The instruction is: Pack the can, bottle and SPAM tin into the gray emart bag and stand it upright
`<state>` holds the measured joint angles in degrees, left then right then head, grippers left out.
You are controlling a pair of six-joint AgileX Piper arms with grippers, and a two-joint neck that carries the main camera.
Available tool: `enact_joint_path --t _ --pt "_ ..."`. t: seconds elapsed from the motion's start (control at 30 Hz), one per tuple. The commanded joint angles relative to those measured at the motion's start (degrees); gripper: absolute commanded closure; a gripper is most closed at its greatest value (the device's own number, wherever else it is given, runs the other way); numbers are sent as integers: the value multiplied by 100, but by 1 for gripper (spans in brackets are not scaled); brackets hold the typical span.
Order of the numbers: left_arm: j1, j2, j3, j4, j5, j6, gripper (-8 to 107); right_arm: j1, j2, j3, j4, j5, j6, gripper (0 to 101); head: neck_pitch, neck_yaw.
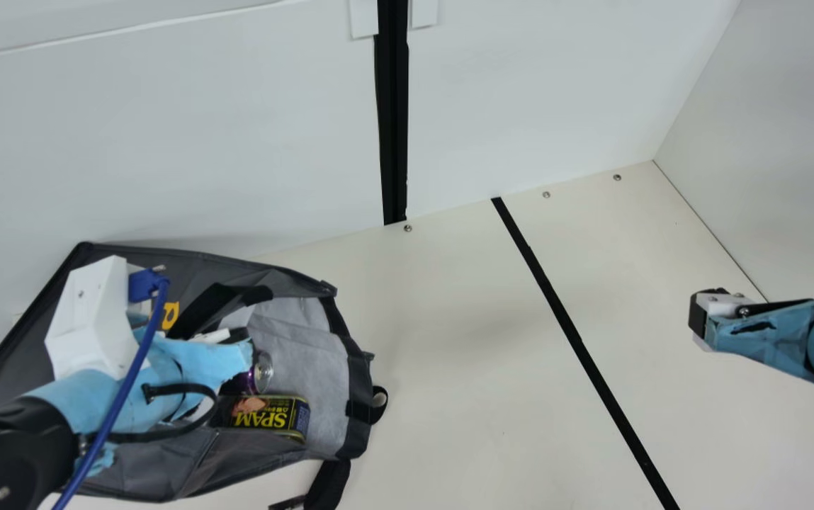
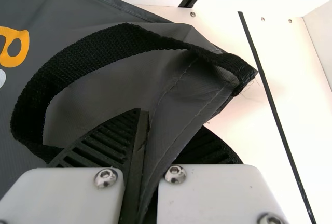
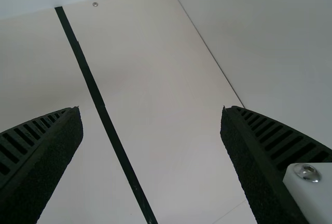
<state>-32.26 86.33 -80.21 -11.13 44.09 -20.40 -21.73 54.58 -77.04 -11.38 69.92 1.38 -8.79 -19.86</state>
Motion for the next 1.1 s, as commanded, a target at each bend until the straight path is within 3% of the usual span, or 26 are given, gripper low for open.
enact_joint_path --t 0.0,0.37,0.73,1.07 --pt "0 0 0 0 0 0 107 -5 9 -4 24 -2 -22 6 -121 -14" --pt "0 0 0 0 0 0 107 162 197 12 309 -2 -218 6 -121 -14" --pt "0 0 0 0 0 0 107 376 482 -96 961 -8 -523 6 -121 -14" --pt "0 0 0 0 0 0 107 315 802 80 1647 -265 -1021 6 -121 -14"
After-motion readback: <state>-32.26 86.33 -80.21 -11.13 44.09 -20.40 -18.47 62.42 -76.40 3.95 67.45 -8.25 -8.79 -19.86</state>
